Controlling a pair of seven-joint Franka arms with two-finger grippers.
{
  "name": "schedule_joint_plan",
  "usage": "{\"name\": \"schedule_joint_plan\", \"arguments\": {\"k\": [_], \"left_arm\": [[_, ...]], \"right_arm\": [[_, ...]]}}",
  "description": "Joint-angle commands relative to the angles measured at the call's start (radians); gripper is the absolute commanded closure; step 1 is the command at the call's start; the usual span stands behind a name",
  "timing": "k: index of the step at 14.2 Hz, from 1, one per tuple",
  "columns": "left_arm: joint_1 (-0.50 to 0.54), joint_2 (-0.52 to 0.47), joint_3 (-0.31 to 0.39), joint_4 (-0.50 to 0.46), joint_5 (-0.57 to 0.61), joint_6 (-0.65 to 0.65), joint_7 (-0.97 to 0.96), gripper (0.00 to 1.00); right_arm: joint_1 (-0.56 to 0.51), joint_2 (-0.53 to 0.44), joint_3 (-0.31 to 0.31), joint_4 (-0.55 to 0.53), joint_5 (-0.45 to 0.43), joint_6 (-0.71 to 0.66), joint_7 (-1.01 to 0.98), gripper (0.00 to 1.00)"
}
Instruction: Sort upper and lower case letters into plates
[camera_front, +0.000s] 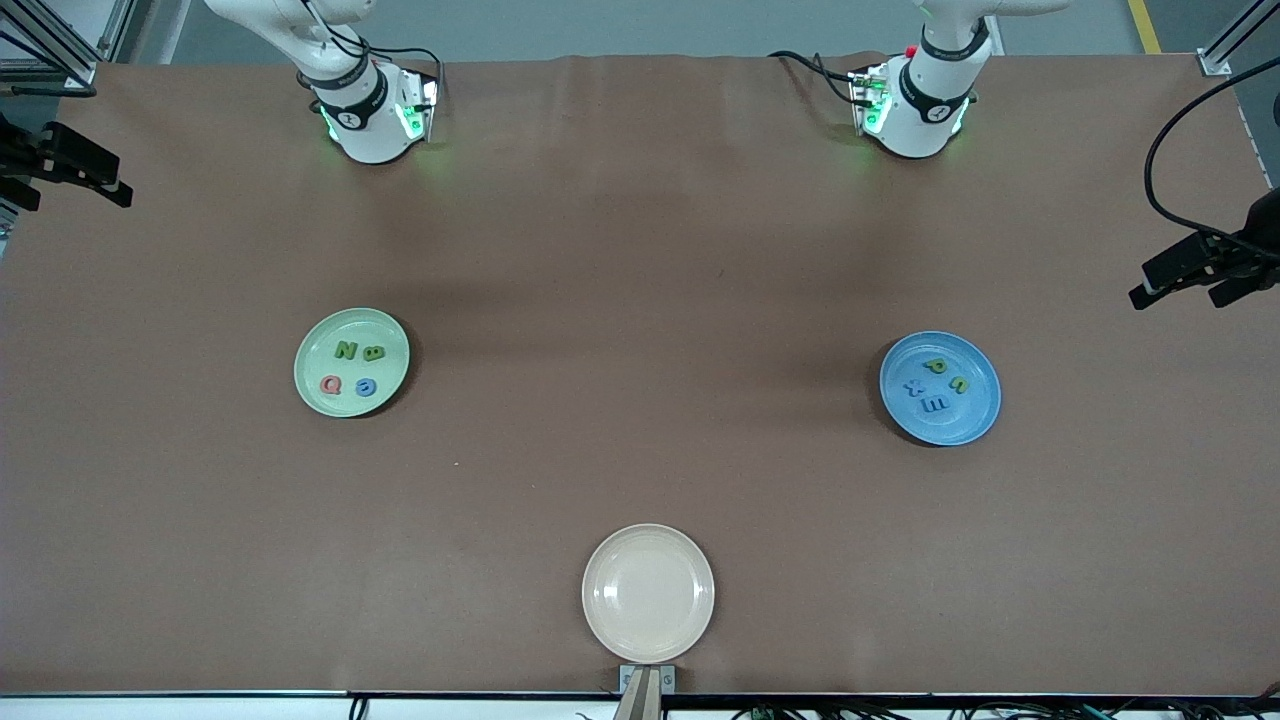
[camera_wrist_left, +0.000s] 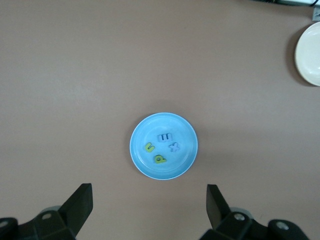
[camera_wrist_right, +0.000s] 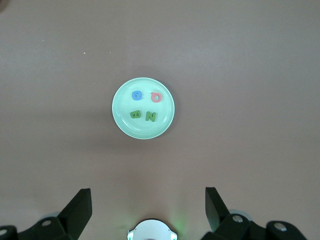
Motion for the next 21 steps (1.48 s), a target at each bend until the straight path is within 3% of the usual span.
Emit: {"name": "schedule_joint_plan", "arguments": {"k": [1, 5, 9, 21], "left_arm": [[-0.003, 0.006, -0.005, 0.095, 0.011, -0.087, -0.021, 0.0], [-0.005, -0.017, -0.008, 0.111, 0.012, -0.118, -0.021, 0.0], [-0.003, -0.017, -0.065, 0.111, 0.092, -0.13, -0.055, 0.0], [0.006, -0.016, -0.062, 0.106, 0.092, -0.126, -0.036, 0.0]], "right_arm": [[-0.006, -0.009, 0.004, -0.01, 0.014, -0.003, 0.0, 0.0], [-0.009, -0.009, 0.001, -0.005, 0.014, -0.005, 0.0, 0.0], [-0.011, -0.012, -0.004, 0.001, 0.015, -0.029, 0.002, 0.0], [-0.014, -0.014, -0.004, 0.003, 0.047, 0.0, -0.012, 0.0]]}}
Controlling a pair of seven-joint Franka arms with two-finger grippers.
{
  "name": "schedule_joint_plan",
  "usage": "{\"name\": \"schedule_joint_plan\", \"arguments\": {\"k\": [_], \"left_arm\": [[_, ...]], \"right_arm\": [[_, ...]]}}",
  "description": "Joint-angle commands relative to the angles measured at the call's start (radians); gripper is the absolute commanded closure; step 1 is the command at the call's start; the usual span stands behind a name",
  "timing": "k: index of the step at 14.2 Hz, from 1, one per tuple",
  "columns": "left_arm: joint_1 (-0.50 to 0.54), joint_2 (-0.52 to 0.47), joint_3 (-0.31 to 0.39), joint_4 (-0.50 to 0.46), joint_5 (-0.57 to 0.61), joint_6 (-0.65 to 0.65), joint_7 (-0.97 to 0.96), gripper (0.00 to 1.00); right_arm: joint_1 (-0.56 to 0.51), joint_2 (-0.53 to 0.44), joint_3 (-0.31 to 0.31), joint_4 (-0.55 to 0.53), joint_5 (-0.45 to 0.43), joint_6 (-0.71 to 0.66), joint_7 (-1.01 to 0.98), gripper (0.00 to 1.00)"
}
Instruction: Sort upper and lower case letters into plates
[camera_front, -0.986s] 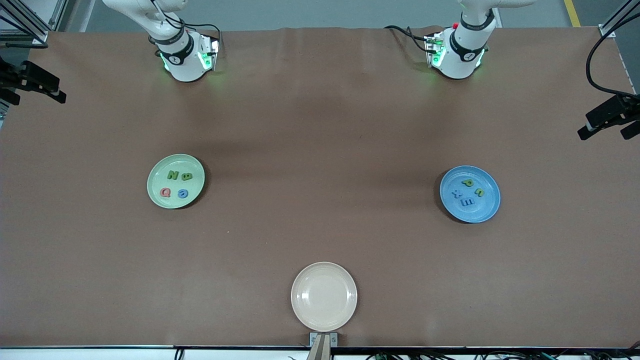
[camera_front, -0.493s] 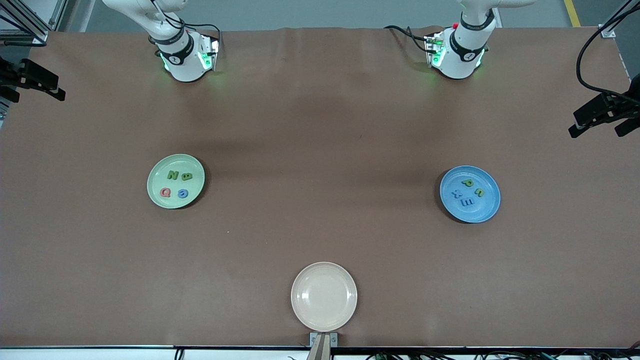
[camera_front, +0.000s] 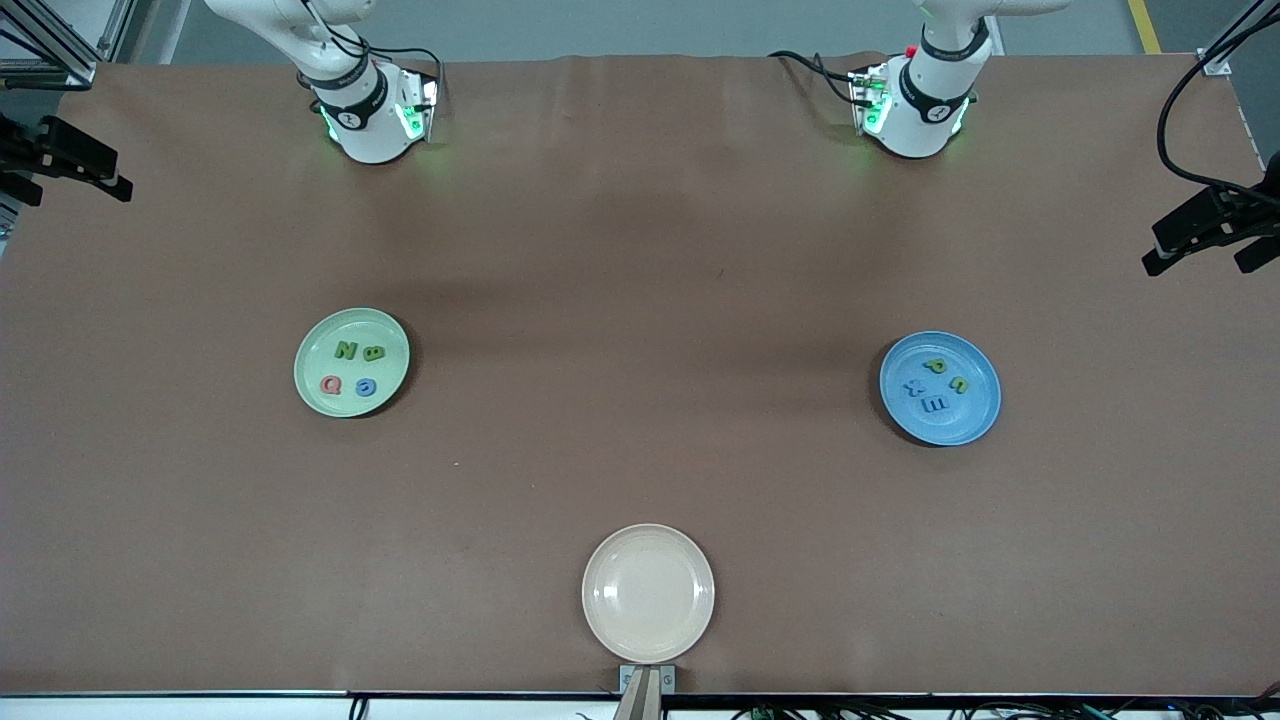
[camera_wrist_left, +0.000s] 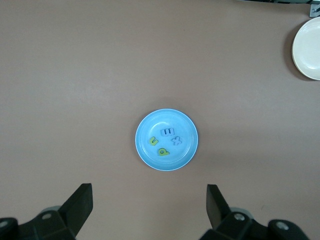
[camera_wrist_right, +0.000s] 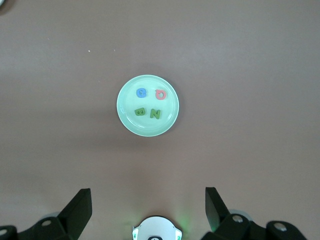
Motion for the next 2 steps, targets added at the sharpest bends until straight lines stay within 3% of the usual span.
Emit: {"name": "schedule_joint_plan", "arguments": {"k": [1, 2], "left_arm": [[0.002, -0.008, -0.002, 0.004, 0.019, -0.014, 0.007, 0.0], [0.002, -0.008, -0.002, 0.004, 0.019, -0.012, 0.007, 0.0]], "right_arm": [[-0.013, -0.013, 0.007, -0.004, 0.02, 0.016, -0.012, 0.0], [-0.013, -0.013, 0.005, -0.004, 0.019, 0.017, -0.015, 0.0]]}}
